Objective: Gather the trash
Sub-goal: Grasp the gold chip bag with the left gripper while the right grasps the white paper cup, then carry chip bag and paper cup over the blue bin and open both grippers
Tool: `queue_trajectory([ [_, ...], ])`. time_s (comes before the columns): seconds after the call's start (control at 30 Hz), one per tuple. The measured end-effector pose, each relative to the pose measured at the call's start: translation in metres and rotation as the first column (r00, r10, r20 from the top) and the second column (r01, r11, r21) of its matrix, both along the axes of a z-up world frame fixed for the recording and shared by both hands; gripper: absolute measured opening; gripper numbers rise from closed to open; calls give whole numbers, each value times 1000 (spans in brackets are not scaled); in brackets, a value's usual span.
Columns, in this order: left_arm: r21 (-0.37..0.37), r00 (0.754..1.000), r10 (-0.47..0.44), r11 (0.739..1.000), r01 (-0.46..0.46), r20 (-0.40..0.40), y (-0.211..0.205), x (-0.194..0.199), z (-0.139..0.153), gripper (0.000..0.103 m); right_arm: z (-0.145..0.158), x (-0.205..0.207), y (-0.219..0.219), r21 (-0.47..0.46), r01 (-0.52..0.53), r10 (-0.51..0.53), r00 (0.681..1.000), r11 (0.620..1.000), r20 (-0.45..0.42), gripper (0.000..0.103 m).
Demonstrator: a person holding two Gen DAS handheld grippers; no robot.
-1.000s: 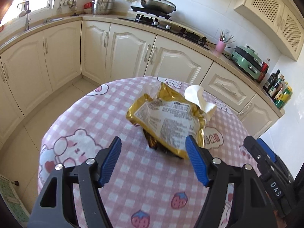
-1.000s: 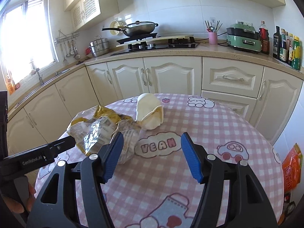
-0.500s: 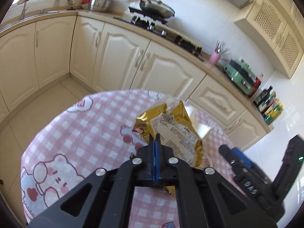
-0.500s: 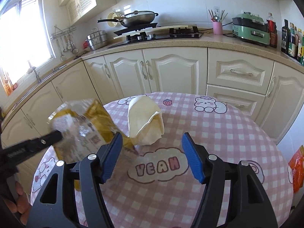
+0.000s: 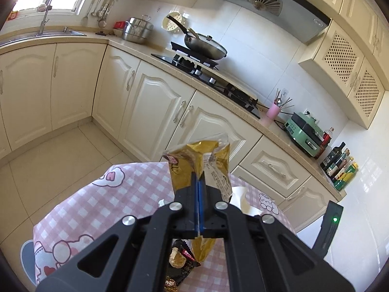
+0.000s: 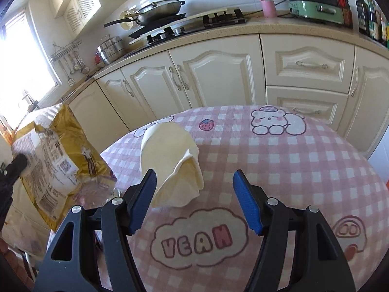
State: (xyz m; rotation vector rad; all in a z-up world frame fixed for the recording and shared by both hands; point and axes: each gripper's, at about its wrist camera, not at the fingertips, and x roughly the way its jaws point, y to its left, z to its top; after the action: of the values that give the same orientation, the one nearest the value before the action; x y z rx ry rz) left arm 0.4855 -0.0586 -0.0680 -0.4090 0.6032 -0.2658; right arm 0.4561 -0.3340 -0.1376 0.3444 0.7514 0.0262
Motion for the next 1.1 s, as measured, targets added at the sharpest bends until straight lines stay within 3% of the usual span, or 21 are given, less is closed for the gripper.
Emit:
queue_trajectory([
  [0.07, -1, 1000, -10, 1000, 10, -2, -1, 0, -2, 0, -4, 6, -1, 20, -9, 9, 1000, 1000, -10, 61],
  [0.2, -25, 999, -49, 998, 49, 1, -3, -3, -5, 0, -2, 10, 1, 24, -41, 41, 999, 999, -4, 29],
  [0.3, -12, 998, -52, 999, 52, 22, -3, -9, -2, 0, 3, 4, 3, -12, -40, 40, 999, 999, 9, 16],
  [0.67, -103, 996, -36, 994, 45, 85, 29, -58, 33, 0, 48, -55, 17, -39, -52, 56, 992, 998, 113, 16],
  [0.87, -98, 994, -4, 995, 15, 107, 52, -100, 48, 0, 77, -92, 44, -41, -102, 107, 980, 994, 169, 16],
  [1.1, -94, 994, 61, 994, -51, 96, 99, -151, 46, 0, 94, -128, 95, -40, -194, 198, 959, 980, 204, 16],
])
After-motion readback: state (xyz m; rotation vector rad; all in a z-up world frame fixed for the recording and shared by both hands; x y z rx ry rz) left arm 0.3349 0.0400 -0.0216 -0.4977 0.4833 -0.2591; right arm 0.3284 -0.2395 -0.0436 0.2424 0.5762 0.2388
